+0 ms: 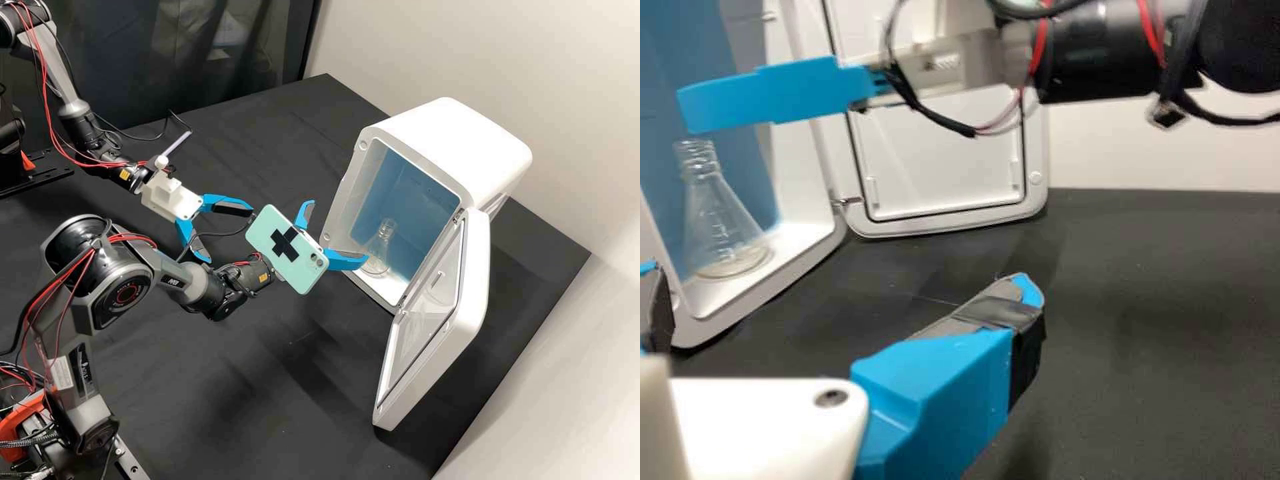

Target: Take the flask out of the incubator

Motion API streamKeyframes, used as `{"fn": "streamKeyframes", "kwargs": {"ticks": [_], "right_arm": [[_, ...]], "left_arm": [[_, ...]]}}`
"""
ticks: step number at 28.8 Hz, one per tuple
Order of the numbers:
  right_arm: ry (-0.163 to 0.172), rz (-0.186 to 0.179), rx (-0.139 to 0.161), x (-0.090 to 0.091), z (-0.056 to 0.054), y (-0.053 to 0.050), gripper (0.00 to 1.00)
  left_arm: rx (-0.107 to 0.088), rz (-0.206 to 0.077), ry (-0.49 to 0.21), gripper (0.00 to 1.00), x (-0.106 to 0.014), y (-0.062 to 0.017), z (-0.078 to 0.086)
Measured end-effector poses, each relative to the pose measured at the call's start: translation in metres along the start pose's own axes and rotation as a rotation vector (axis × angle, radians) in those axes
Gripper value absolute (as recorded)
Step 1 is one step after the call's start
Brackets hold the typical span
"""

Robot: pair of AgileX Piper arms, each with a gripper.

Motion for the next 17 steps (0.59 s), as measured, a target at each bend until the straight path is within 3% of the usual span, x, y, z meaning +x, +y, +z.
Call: {"fn": "streamKeyframes", "kwargs": {"ticks": [1,17], "right_arm": [[0.000,0.000,0.000,0.0000,0.0000,0.0000,1.00],[-0.003,0.004,0.014,0.0000,0.0003,0.0003,1.00]], "left_arm": [[-0.007,0.004,0.004,1.00,-0.0004,0.0007,-0.0015],[-0.019,0.026,0.005,1.00,-0.0034,0.0044,-0.0026]]}}
